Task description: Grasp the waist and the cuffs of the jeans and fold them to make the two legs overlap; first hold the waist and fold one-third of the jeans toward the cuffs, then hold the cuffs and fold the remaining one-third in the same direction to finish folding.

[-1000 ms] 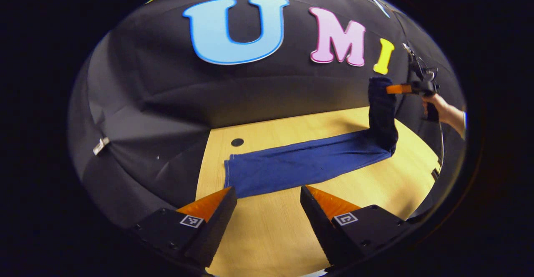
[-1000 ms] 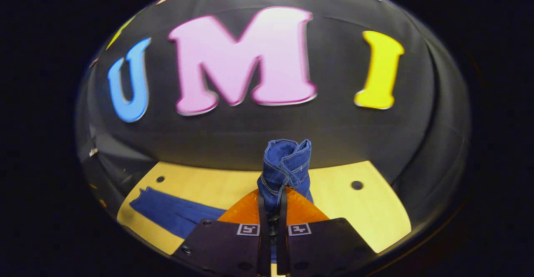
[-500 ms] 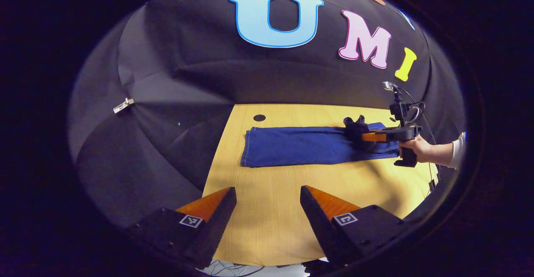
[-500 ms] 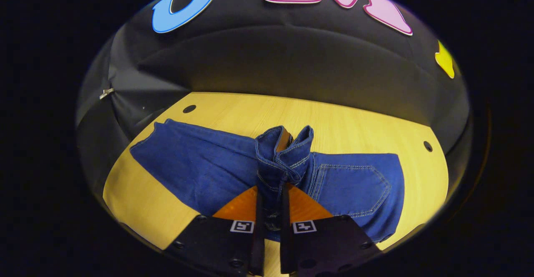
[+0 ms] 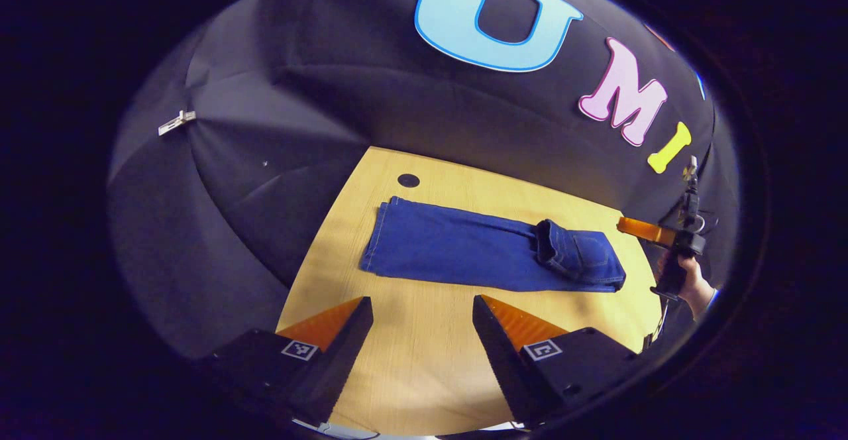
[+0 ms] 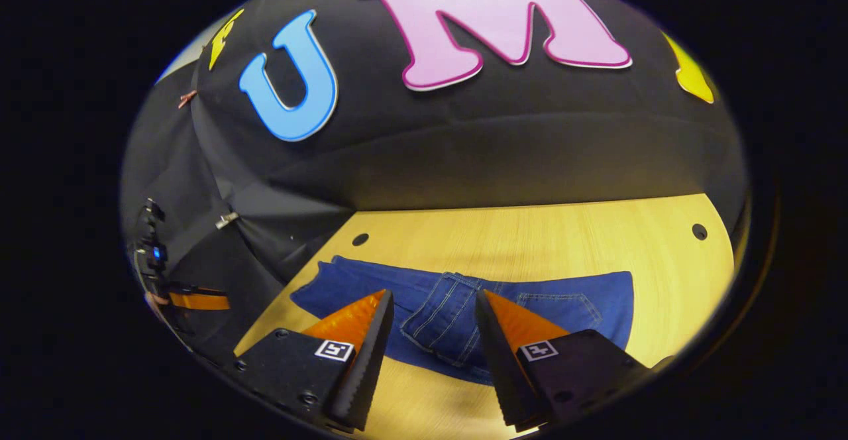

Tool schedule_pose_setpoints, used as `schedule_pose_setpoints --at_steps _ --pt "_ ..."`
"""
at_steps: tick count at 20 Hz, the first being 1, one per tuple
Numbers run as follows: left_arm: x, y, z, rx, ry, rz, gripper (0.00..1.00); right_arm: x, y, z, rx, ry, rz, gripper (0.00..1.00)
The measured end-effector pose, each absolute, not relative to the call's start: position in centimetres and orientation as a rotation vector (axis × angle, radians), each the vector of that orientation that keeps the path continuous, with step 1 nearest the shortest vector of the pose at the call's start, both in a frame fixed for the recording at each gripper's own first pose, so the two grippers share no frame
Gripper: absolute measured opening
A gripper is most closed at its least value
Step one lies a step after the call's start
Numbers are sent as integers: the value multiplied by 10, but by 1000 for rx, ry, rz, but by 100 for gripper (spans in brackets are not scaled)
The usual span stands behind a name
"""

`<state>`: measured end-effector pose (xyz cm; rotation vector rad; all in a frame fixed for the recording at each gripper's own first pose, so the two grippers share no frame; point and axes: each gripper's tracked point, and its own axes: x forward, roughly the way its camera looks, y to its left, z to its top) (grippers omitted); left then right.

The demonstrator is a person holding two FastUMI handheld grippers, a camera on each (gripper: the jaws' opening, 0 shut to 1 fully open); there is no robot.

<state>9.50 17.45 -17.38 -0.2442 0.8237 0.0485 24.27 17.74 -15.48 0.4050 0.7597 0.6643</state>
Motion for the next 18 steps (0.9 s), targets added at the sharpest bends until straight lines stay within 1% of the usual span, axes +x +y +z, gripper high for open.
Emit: schedule_pose_setpoints --at_steps 3,5,7,10,12,13,14,15,17,18 --pt "145 183 -182 -286 884 62 96 254 127 -135 420 709 606 76" --pt "174 188 -200 -312 958 94 96 255 92 -135 393 701 571 75" --pt "195 195 -231 -330 1039 130 96 251 63 -136 454 721 522 76" --pt "197 204 -292 -301 1221 178 97 248 21 -156 497 731 441 75" --pt "194 224 -319 -274 1307 246 97 236 -1 -174 500 775 413 75" --pt "193 228 -327 -265 1331 280 96 232 -13 -182 493 795 393 76" --pt "192 233 -337 -268 1353 292 100 231 -23 -186 489 807 378 76" --pt "190 232 -343 -265 1375 292 97 230 -32 -188 486 813 363 76" --pt "190 234 -353 -230 1395 284 97 232 -46 -187 487 809 339 76" --pt "193 233 -348 -232 1397 288 100 235 -50 -186 494 812 332 76"
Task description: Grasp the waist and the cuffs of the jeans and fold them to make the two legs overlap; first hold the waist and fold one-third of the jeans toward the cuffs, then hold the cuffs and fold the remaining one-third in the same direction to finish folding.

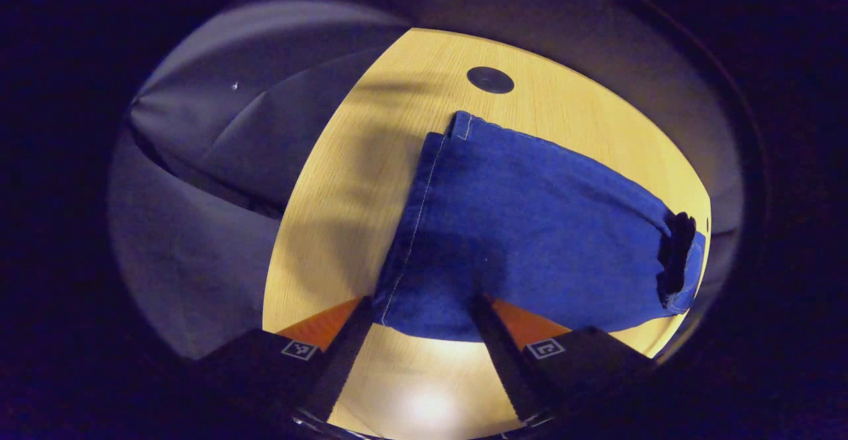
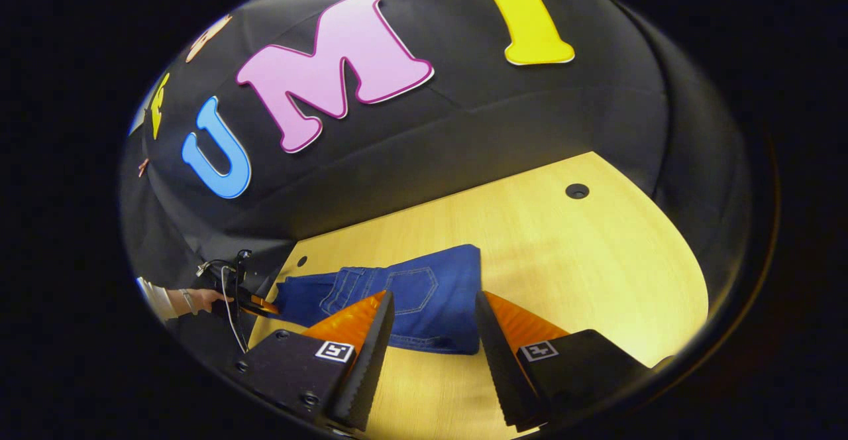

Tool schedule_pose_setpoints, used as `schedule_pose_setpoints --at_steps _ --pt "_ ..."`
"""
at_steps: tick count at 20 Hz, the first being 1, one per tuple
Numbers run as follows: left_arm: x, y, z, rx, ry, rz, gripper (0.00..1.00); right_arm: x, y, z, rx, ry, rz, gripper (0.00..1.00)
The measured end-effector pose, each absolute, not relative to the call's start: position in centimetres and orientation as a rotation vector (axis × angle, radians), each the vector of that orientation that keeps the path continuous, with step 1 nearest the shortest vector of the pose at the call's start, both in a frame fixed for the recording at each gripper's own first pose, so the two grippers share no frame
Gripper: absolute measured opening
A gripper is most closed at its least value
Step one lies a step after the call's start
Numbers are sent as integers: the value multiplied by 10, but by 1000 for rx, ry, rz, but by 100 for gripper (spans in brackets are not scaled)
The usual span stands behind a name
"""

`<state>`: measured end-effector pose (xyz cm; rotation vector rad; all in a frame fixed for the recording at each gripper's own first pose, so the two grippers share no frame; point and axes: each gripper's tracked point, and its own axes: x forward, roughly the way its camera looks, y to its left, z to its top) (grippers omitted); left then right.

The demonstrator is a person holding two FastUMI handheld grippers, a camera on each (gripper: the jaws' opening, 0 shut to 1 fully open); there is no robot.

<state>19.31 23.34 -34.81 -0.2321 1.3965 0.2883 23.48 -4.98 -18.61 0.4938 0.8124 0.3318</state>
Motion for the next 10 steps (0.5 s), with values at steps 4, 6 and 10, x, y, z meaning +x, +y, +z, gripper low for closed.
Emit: schedule_pose_setpoints --at_steps 4,6,10 --pt "192 228 -358 -212 1423 261 98 240 -47 -188 522 832 327 76" --pt "191 226 -356 -206 1437 244 98 240 -39 -182 532 828 346 76" --pt "203 205 -365 -199 1391 243 28 232 -16 -175 520 833 394 76"
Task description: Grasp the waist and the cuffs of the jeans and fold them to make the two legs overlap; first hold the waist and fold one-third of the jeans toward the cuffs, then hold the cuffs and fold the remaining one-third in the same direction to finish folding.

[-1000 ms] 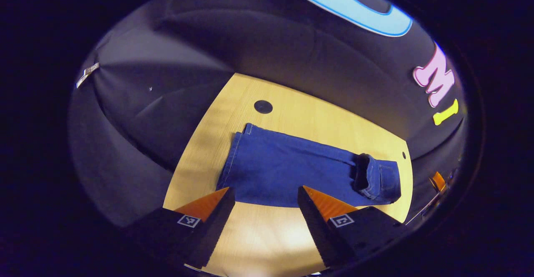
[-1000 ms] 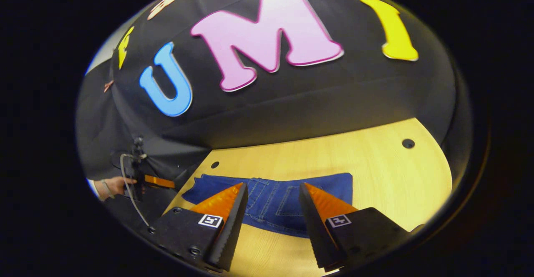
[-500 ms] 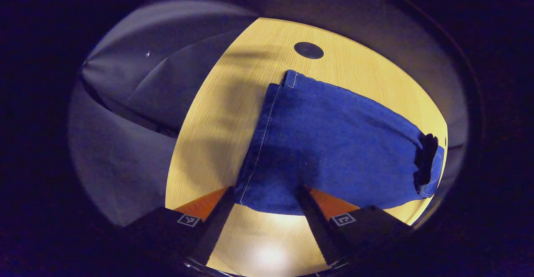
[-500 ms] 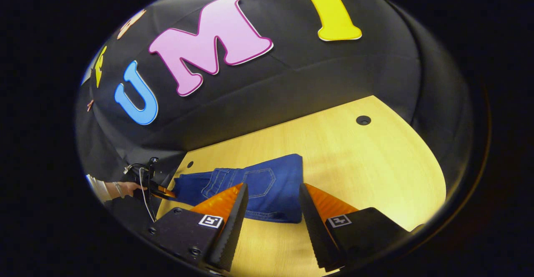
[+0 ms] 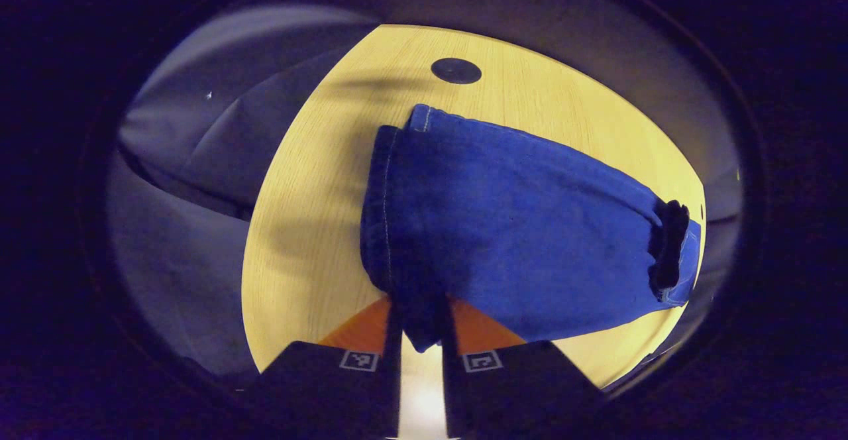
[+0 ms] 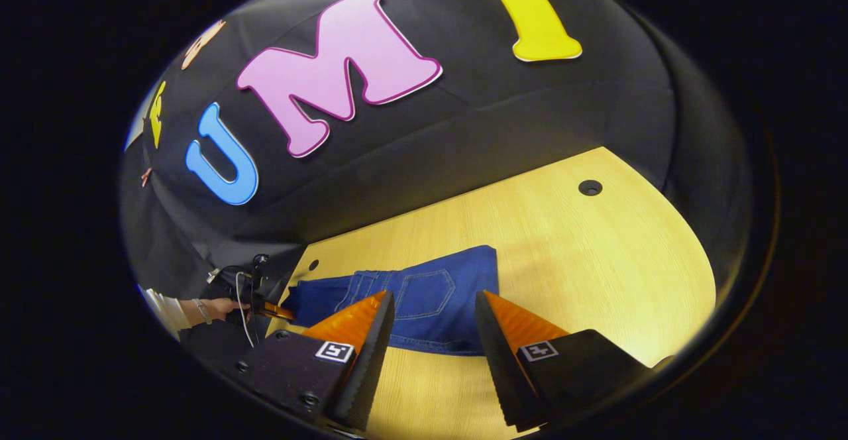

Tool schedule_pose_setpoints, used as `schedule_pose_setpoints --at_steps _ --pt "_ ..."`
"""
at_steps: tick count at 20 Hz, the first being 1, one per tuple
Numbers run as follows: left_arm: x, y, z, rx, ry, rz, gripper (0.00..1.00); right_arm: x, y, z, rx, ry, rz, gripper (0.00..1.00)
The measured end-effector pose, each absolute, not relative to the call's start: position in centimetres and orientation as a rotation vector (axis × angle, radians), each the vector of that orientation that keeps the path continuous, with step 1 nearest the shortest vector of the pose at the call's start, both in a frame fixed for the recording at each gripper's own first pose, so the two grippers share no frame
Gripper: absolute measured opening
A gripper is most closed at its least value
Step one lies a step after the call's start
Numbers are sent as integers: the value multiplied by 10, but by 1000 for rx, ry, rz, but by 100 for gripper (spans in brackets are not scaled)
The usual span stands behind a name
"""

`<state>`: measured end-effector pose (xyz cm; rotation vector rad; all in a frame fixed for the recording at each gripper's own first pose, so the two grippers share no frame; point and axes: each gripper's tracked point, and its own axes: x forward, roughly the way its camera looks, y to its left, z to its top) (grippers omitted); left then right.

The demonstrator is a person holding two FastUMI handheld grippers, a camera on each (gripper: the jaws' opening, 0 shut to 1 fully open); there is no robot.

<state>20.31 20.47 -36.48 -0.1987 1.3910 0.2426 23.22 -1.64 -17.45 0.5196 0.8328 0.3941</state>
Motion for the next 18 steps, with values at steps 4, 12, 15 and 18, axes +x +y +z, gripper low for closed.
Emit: schedule_pose_setpoints --at_steps 4,12,15,18 --pt "205 165 -338 -288 1381 147 14 232 -7 -163 535 830 410 76" --pt "267 114 -159 -216 1003 -109 11 237 1 -139 551 792 439 76" --pt "264 63 -107 -68 920 -245 11 232 4 -128 546 777 472 76" --pt "262 -13 -71 -47 891 -377 11 231 -6 -120 486 742 483 75"
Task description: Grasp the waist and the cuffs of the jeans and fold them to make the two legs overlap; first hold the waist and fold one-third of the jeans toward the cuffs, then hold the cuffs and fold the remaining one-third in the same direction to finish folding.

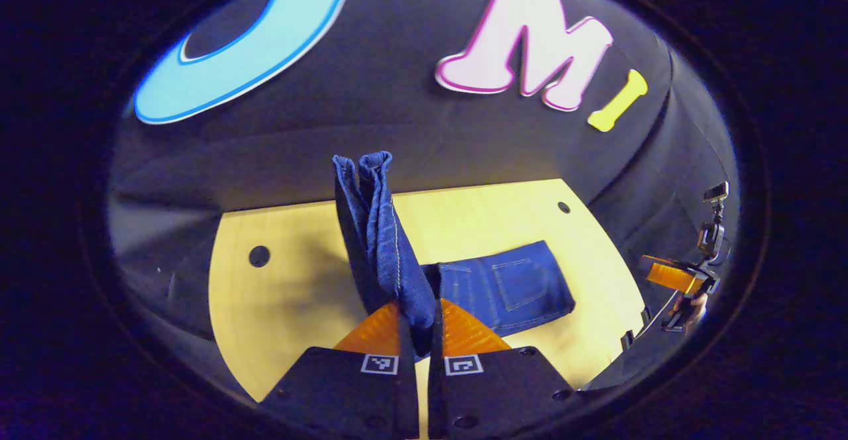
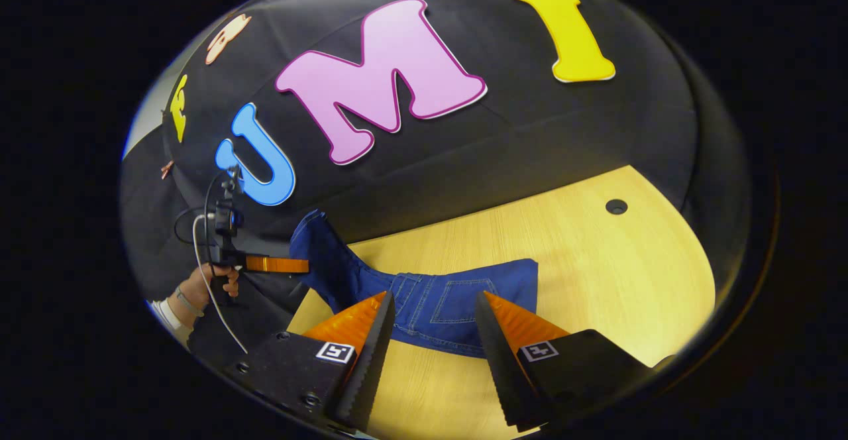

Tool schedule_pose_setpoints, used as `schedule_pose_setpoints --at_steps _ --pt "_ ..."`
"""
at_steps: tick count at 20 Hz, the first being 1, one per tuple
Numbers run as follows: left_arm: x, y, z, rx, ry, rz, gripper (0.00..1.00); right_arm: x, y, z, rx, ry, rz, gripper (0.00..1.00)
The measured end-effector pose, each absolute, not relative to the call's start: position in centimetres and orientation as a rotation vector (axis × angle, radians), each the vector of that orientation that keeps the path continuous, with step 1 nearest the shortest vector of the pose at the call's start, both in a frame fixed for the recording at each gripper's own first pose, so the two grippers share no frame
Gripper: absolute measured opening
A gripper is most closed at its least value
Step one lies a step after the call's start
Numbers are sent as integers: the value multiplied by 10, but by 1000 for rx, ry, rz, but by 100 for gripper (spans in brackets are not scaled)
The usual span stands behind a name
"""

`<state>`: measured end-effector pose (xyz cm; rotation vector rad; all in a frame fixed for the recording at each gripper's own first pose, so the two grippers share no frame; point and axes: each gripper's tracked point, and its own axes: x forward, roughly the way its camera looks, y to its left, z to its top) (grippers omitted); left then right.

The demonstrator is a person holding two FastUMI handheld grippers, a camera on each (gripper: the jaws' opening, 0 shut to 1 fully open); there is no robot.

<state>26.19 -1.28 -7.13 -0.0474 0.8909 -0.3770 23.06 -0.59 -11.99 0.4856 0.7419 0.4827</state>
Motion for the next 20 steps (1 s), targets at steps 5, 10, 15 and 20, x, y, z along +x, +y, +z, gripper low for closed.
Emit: schedule_pose_setpoints --at_steps 5,10,15,20 --pt "268 -141 -118 50 936 -547 11 217 -41 -111 374 708 516 75" --pt "266 -158 -222 216 1123 -464 16 209 -88 -124 249 714 557 75" --pt "262 -168 -217 115 1089 -399 26 207 -104 -143 165 739 615 77" --pt "249 -186 -142 41 884 -383 98 205 -98 -121 209 690 629 87"
